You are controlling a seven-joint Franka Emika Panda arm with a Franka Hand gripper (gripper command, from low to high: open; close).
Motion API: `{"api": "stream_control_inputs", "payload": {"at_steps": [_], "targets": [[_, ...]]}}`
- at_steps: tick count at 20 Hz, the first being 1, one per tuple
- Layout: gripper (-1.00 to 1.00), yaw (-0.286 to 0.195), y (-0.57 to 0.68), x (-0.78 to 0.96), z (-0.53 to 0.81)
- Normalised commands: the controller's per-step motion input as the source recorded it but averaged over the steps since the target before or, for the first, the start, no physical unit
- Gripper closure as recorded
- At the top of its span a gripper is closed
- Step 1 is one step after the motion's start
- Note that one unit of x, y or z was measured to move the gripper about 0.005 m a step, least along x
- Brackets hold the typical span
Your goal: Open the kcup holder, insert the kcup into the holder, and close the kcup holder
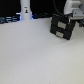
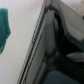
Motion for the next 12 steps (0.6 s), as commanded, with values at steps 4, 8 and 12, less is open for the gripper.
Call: {"api": "stream_control_inputs", "payload": {"at_steps": [4, 8, 12], "targets": [[-1.0, 0.058, 0.37, -0.13, 0.11], [-1.0, 0.083, 0.46, -0.19, 0.1], [-1.0, 0.044, 0.23, -0.06, 0.02]]}}
